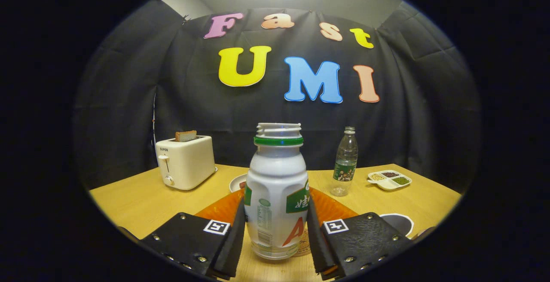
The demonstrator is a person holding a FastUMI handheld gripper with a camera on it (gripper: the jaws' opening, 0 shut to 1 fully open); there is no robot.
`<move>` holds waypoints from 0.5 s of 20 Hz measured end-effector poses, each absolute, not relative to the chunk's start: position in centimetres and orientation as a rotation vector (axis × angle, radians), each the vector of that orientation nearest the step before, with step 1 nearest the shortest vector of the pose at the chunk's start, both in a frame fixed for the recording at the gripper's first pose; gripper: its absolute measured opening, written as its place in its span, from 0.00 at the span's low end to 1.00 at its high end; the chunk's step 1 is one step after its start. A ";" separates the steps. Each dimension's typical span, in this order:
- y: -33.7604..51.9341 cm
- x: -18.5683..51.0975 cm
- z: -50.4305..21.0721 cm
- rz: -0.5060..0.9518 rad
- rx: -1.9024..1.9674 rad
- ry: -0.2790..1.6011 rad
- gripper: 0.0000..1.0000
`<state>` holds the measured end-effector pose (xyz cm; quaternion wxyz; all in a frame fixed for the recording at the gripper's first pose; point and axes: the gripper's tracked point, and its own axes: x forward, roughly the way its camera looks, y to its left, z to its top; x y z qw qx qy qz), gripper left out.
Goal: Take the bottle from table, then pour the juice into the cup, finally place the bottle on the coaster
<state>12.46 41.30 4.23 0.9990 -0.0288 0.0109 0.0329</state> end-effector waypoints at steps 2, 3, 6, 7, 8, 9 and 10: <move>41.0 13.2 4.0 0.068 -0.064 0.001 0.64; 40.5 13.5 4.0 0.059 -0.067 -0.007 0.64; 40.0 14.8 3.0 0.065 -0.043 -0.003 0.64; 40.1 15.1 2.8 0.072 -0.042 -0.003 0.64; 40.0 15.5 2.7 0.068 -0.057 0.002 0.64; 39.7 15.7 2.3 0.060 -0.075 0.011 0.64; 39.6 15.9 2.0 0.055 -0.082 0.019 0.64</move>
